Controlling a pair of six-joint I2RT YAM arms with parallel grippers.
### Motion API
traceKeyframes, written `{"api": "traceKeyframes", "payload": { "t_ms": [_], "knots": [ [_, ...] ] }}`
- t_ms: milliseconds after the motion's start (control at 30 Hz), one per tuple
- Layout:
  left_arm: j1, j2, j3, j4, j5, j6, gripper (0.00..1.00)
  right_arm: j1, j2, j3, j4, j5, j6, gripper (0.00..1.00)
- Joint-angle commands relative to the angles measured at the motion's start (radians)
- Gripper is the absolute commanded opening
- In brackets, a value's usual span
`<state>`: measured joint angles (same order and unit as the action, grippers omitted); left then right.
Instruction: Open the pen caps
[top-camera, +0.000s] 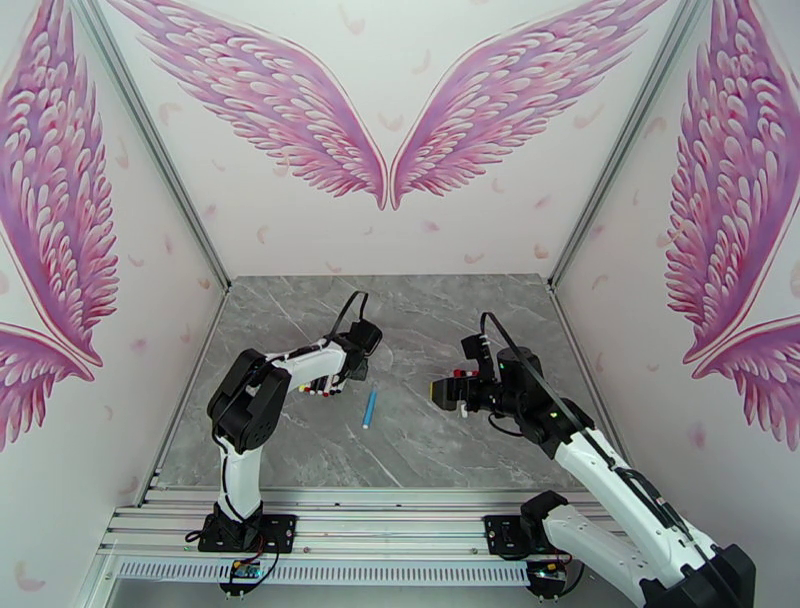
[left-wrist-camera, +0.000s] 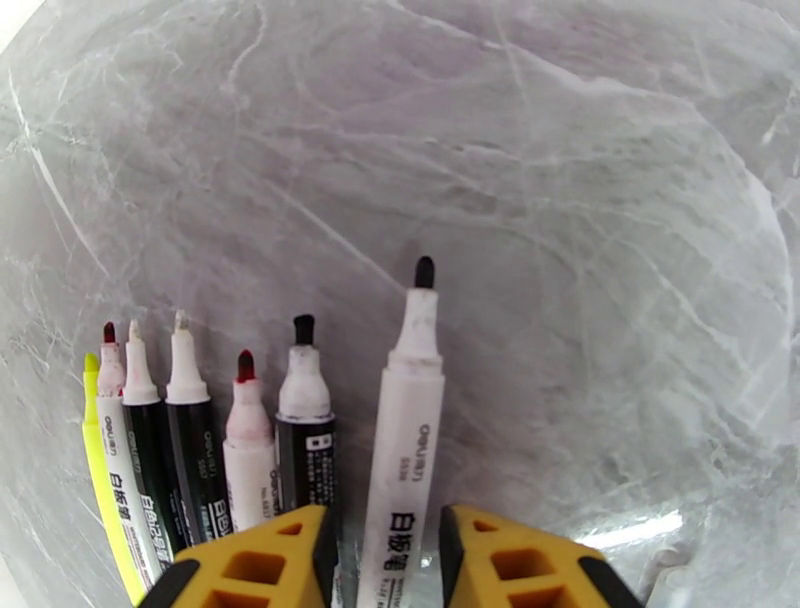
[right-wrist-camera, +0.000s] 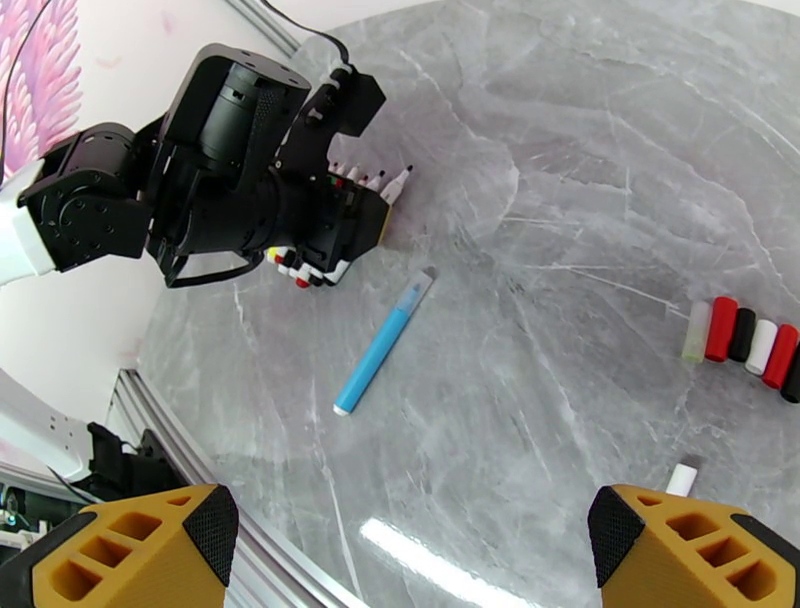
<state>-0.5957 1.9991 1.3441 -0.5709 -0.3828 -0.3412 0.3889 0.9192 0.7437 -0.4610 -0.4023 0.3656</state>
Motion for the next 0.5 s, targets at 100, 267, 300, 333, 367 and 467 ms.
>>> {"api": "traceKeyframes", "payload": {
  "t_ms": [100,267,300,333,367,467],
  "knots": [
    [-0.006,-0.087,0.023,-0.038,0.002,-0.015,0.35,0.003,-0.017,0.001,-0.020,-0.019,0.009,0.99],
    [-0.024,-0.174,-0.023,-0.055,0.062,-0.048,0.36,0.004,-0.026,0.008,-0.039,-0.021,0.010,0.99],
    [-0.030,-0.194,-0.037,-0.056,0.081,-0.058,0.36,0.004,-0.029,0.010,-0.047,-0.018,0.010,0.99],
    [-0.035,-0.209,-0.046,-0.059,0.097,-0.063,0.36,0.004,-0.031,0.013,-0.056,-0.015,0.012,0.99],
    [-0.043,-0.225,-0.077,-0.061,0.122,-0.070,0.36,0.004,-0.034,0.017,-0.068,-0.008,0.012,0.99],
    [-0.059,-0.263,-0.124,-0.067,0.209,-0.108,0.38,0.004,-0.036,0.032,-0.110,-0.017,-0.003,0.99]
  ]
}}
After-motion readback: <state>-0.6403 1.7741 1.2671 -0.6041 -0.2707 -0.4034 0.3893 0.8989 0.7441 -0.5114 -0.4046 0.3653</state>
